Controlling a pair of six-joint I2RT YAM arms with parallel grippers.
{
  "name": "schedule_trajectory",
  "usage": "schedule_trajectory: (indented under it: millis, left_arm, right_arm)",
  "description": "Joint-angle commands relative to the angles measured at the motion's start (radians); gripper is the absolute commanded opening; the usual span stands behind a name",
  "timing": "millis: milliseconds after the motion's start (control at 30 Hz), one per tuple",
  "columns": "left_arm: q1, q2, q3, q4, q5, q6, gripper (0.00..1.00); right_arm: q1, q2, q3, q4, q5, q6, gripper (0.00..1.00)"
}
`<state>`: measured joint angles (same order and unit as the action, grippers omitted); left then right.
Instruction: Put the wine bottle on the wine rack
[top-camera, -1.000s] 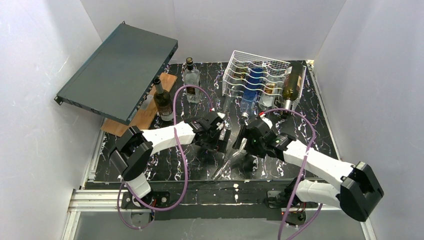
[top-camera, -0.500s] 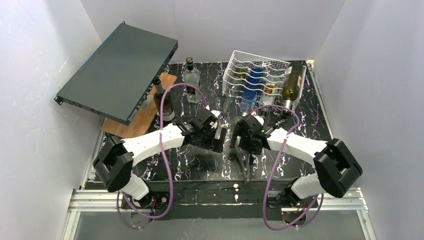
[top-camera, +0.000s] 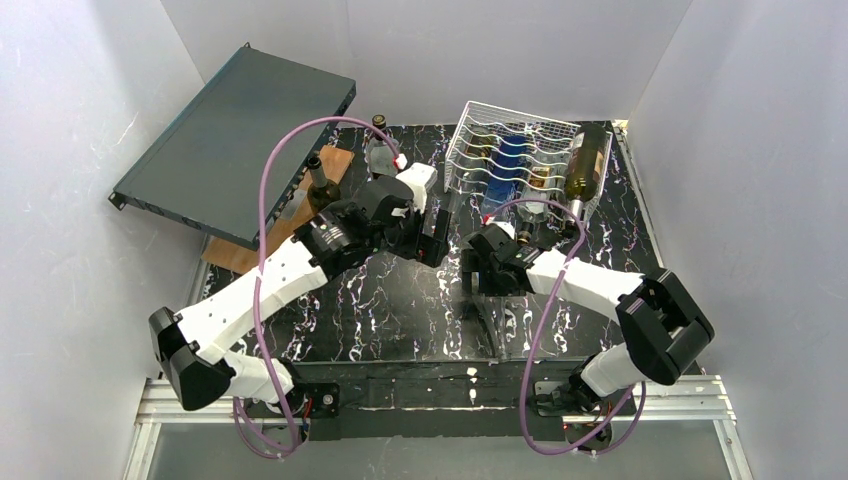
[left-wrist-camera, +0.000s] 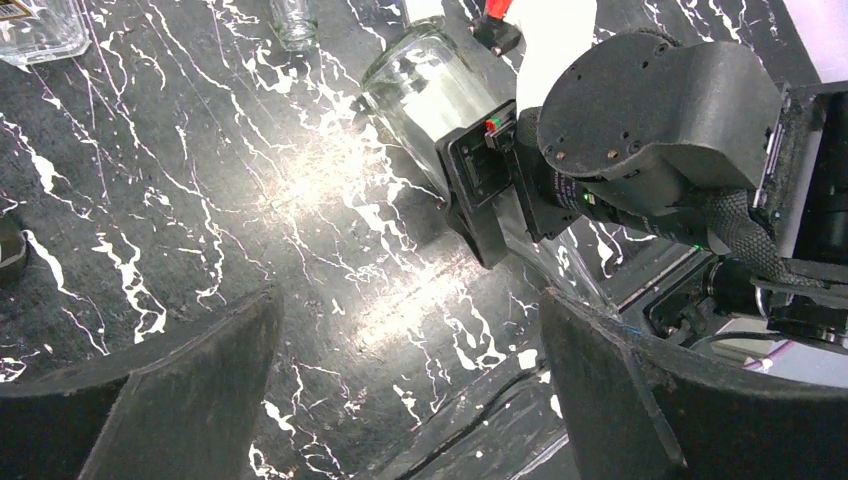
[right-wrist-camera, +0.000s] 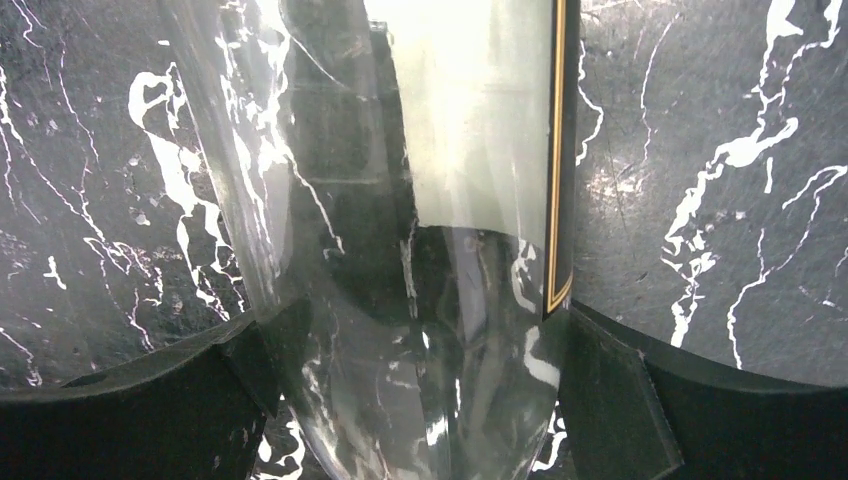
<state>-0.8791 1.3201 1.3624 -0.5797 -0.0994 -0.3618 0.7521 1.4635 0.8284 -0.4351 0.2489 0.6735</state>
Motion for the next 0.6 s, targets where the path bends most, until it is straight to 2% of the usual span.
schedule_trajectory:
  millis: [0,167,267,467,567]
  left_arm:
    - [-0.002,0.008,-0.010,0.026,-0.034,0.032,0.98]
    - [-0.002,-0.012,-0.051,0.055,-0.024,0.057,0.98]
    - [-0.001,-0.034,-0.073,0.060,-0.035,0.057,0.98]
    - [-0.001,-0.059,-0.113,0.050,-0.002,0.016,0.98]
    - [-0.003,-0.082,-0.100,0.022,0.000,0.044,0.98]
  right_arm:
    - [-0.011,0.030,-0.018,0.019,0.050,-0.103,0.98]
    - [-0.010,0.071,-0.035,0.055,0.058,-0.080,0.98]
    - [-0.008,0.047,-0.077,0.119,0.060,-0.063,0.94]
    - [-0.008,0.043,-0.100,0.169,0.048,-0.023,0.69]
    - [-0.005,0.042,-0.101,0.170,0.016,-0.005,0.58]
